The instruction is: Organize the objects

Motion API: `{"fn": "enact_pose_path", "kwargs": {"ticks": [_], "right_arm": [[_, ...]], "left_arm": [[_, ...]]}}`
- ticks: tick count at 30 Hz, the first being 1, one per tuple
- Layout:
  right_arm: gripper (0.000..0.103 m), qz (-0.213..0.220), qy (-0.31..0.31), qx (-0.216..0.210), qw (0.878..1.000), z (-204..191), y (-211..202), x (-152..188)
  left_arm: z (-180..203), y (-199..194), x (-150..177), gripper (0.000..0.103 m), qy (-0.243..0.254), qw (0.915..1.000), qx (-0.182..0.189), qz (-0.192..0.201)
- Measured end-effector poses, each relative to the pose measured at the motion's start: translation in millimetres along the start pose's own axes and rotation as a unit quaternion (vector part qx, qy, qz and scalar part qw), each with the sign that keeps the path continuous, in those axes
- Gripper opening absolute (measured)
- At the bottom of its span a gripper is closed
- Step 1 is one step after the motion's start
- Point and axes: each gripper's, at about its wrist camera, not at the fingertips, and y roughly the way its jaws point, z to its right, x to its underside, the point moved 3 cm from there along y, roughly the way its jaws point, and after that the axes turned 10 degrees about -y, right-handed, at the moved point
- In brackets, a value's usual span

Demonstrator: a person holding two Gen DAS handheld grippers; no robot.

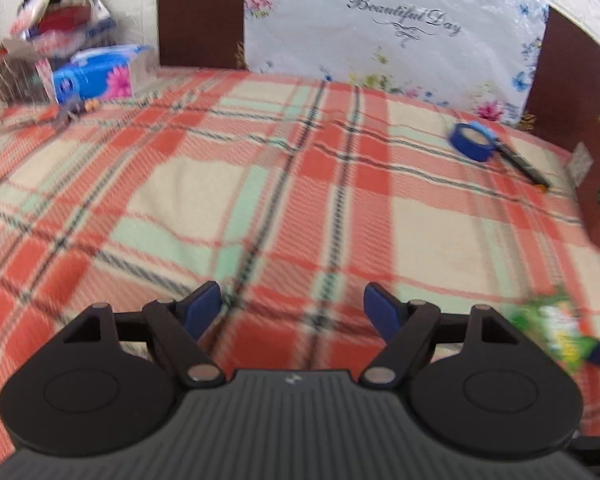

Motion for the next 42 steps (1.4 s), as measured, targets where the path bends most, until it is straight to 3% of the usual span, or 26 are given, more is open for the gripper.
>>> {"fn": "enact_pose_path", "kwargs": {"ticks": [3, 8, 11, 12, 13, 15, 24, 34, 42], "right_arm": [[0.085, 0.0, 0.018, 0.0, 1.0, 7, -1, 2], [0.088, -0.007, 0.004, 0.008, 1.0, 3, 5, -1], [0.084, -0.005, 0.003, 0.002, 1.0, 4, 7, -2], [0.072, 0.0, 0.002, -0.003, 1.0, 4, 5, -2], [0.059, 0.003, -0.003, -0.003, 1.0, 3, 4, -2], [0.059, 0.004, -0.008, -0.003, 1.0, 3, 3, -1], [0.059, -0.011, 0.007, 0.036, 0.999, 27, -27, 18], [0.059, -0.025, 0.088, 0.119, 0.989, 93, -78, 62], [0.062, -0.015, 0.09, 0.122, 0.988, 97, -80, 69]], "left_arm": [[21, -14, 3, 0.076, -0.036, 0.9932, 0.091, -0.064], [71, -13, 14, 0.077, -0.012, 0.9868, 0.13, -0.096], [92, 0, 25, 0.075, -0.002, 0.9843, 0.128, -0.122], [98, 5, 28, 0.067, 0.004, 0.9844, 0.121, -0.127], [102, 8, 32, 0.064, 0.008, 0.985, 0.117, -0.127], [107, 5, 34, 0.044, 0.012, 0.9841, 0.13, -0.121], [145, -6, 52, 0.044, 0.044, 0.9753, 0.156, -0.15], [238, -18, 103, 0.045, 0.158, 0.9496, 0.211, -0.169], [252, -18, 109, 0.048, 0.172, 0.9501, 0.204, -0.162]]}}
